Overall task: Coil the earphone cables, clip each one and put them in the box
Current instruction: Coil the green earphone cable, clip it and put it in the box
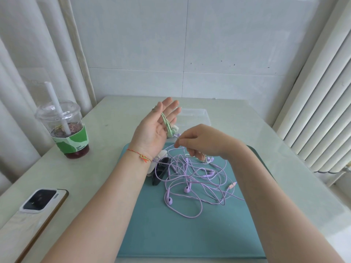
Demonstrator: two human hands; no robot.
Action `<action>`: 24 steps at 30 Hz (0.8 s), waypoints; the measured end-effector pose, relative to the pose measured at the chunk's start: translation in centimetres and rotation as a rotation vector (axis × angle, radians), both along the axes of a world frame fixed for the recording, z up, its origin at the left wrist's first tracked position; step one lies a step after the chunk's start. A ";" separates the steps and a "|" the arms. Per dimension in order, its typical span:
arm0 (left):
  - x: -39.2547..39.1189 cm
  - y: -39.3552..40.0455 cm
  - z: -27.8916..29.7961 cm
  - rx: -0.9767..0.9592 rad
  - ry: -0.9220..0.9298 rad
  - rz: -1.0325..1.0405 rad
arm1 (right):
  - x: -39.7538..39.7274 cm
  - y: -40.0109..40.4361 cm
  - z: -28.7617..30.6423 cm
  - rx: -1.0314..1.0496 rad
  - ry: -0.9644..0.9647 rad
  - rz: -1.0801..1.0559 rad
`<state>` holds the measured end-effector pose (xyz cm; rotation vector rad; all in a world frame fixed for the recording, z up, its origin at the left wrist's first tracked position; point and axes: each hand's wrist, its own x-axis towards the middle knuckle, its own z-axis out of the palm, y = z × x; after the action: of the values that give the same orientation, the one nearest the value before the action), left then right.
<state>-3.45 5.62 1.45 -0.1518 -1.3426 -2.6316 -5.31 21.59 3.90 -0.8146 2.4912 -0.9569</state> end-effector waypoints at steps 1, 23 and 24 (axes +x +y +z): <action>0.0 0.1 -0.1 -0.035 -0.014 0.006 | 0.0 0.0 0.1 -0.011 0.023 -0.022; 0.2 1.1 -0.6 -0.466 -0.200 -0.090 | 0.0 0.3 0.9 -0.071 0.239 -0.106; 0.1 1.1 -0.6 -0.514 -0.203 -0.097 | -0.1 0.4 0.9 -0.081 0.253 -0.114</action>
<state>-3.30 6.76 0.81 -0.0168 -2.1082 -2.3627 -5.43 21.95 4.77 -0.8748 2.7556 -1.0584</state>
